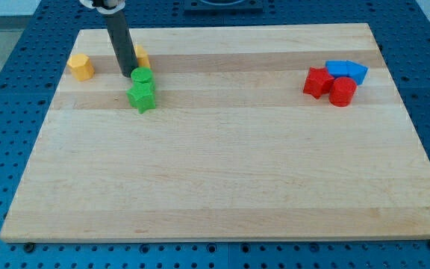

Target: Separate the green blocks from the yellow blocks

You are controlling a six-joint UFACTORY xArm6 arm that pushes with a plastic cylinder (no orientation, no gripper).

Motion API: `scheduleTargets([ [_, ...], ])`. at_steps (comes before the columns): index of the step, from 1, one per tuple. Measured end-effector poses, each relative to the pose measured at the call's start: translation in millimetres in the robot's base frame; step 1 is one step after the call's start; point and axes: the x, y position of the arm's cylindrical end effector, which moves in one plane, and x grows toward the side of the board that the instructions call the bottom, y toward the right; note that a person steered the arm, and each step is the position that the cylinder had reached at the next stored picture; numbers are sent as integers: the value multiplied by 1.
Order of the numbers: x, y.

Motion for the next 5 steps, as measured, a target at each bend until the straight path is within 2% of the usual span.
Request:
scheduleTargets([
  [2, -9, 26],
  [4, -33, 154],
  [5, -79, 196],
])
